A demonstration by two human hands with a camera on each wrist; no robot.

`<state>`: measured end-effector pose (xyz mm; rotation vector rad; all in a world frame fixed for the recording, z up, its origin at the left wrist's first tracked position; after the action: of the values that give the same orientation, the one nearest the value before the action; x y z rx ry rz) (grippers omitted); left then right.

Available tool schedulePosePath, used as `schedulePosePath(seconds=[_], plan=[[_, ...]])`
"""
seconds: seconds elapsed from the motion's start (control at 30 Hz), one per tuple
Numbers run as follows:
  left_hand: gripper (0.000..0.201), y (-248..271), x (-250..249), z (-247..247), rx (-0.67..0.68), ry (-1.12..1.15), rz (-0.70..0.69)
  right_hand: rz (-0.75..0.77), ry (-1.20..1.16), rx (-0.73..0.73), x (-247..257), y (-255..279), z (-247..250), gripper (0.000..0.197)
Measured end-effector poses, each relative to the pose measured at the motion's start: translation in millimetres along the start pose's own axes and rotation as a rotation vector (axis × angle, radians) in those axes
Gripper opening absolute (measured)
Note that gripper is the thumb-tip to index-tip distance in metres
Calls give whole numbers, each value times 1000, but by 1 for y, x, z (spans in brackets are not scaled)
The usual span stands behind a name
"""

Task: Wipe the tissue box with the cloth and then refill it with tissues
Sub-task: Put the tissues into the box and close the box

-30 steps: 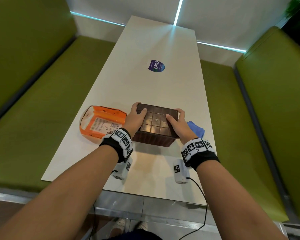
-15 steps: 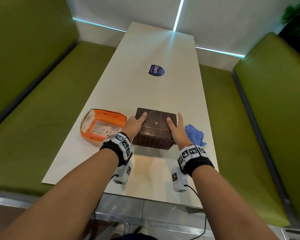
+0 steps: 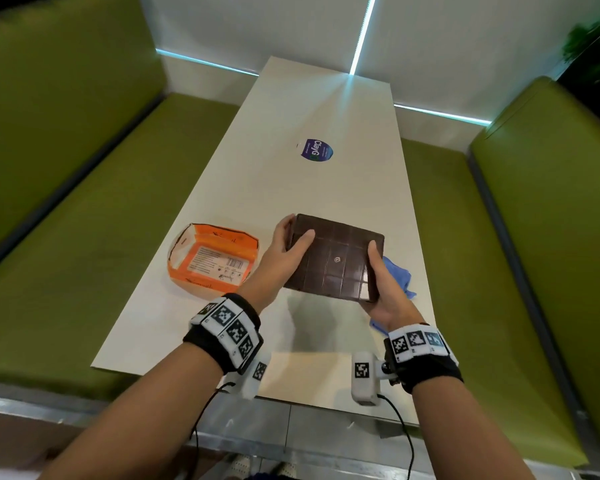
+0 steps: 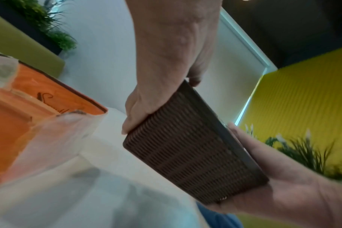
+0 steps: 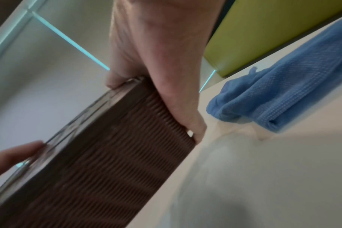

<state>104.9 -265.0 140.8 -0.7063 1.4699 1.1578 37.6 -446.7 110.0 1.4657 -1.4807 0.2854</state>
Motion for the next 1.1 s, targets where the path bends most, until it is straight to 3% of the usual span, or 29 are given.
schedulePosePath(seconds=[0.1, 0.17, 0.2, 0.27, 0.37, 0.4, 0.47, 0.53, 0.63, 0.73, 0.8, 0.9, 0.97, 1.1], plan=[[87, 15, -11, 11, 32, 66, 12, -31, -83, 76, 0, 12, 3, 84], [112, 26, -20, 18, 42, -27, -15, -73, -183, 131, 3, 19, 8, 97], [118, 33, -24, 18, 52, -135, -68, -97, -247, 151, 5, 21, 11, 95], [116, 54, -31, 14, 55, -447, -311, -173, -292, 163, 8, 24, 17, 93], [102, 87, -35, 1, 86, -949, -906, -324, -155, 191, 7, 32, 23, 97], [94, 93, -33, -1, 103, -1060, -1044, -365, -118, 218, 6, 36, 26, 97], [81, 97, -29, 1, 160, -1141, -1186, -436, -67, 268, 5, 42, 31, 95], [76, 96, -22, 8, 194, -1141, -1220, -446, -36, 264, 5, 48, 31, 79], [90, 86, -5, 20, 141, -1172, -1115, -359, -41, 177, 4, 50, 24, 51], [131, 70, 13, 29, 158, -1133, -717, -255, -83, 118, 0, 46, 15, 44], [139, 58, 20, 30, 252, -906, -447, -175, -59, 95, -4, 41, 8, 41], [109, 37, 24, 30, 228, -568, -276, -26, -19, 116, -12, 28, -6, 43], [89, 25, 27, 31, 182, -516, -226, 54, 0, 140, -18, 15, -14, 42], [75, 7, 37, 30, 131, -473, -184, 118, 55, 145, -28, -2, -16, 43]])
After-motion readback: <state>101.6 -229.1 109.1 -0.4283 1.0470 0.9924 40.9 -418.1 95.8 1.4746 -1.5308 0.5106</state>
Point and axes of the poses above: each hand's wrist, its own y-axis away from the middle knuckle, its own z-axis out of the back of the hand, x = y × z, the point moved 2 cm from there along -y, towards the middle knuckle, and after that the axes turned 12 degrees about -y, right-handed, at the moved point
